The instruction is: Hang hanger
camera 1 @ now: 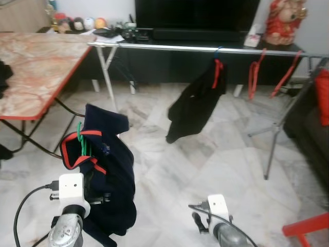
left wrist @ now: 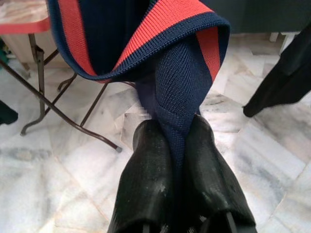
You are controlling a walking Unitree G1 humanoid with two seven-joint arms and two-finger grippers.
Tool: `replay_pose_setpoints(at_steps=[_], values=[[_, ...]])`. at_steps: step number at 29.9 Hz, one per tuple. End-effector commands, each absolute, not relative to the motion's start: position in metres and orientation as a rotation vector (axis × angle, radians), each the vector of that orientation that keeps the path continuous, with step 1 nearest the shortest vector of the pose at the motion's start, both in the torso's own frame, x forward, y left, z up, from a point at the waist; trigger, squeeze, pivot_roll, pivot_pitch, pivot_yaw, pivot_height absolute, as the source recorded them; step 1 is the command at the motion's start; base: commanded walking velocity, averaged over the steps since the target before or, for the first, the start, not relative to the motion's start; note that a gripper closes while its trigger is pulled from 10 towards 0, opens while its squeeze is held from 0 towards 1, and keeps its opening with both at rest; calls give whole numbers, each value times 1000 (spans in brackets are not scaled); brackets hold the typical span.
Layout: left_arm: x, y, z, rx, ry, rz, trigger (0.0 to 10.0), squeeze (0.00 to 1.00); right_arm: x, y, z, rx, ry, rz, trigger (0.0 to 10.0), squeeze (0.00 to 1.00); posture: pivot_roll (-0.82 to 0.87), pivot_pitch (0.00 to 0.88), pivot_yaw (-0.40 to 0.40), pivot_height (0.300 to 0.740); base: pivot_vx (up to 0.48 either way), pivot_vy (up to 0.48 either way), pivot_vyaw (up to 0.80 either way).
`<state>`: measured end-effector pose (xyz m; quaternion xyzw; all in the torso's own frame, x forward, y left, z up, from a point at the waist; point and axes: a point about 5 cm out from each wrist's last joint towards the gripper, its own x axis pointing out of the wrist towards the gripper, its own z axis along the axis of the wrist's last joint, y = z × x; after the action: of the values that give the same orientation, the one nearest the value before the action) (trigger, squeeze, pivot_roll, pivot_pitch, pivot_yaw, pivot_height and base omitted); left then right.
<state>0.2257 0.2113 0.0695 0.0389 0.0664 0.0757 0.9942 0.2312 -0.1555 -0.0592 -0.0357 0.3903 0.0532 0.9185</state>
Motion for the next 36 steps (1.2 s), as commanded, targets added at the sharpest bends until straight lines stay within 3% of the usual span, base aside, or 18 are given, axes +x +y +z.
replay_pose_setpoints(at_steps=[1,10,19,31,36], values=[[230,206,77,65,97,130,10000,0,222,-163,-65,-69,840,77,10000,0,-35,0,23,740,0,352,0],[228,204,77,61,104,126,10000,0,230,-148,-61,-66,819,95,10000,0,-29,0,19,740,0,351,0],[227,203,76,60,107,121,10000,0,214,-166,-69,-70,841,87,10000,0,-27,0,20,740,0,351,0],[228,203,77,70,111,103,10000,0,206,-156,-74,-62,860,93,10000,0,-26,0,30,740,0,332,0],[228,201,77,79,106,90,10000,0,206,-154,-74,-60,860,99,10000,0,-27,0,33,740,0,0,0]])
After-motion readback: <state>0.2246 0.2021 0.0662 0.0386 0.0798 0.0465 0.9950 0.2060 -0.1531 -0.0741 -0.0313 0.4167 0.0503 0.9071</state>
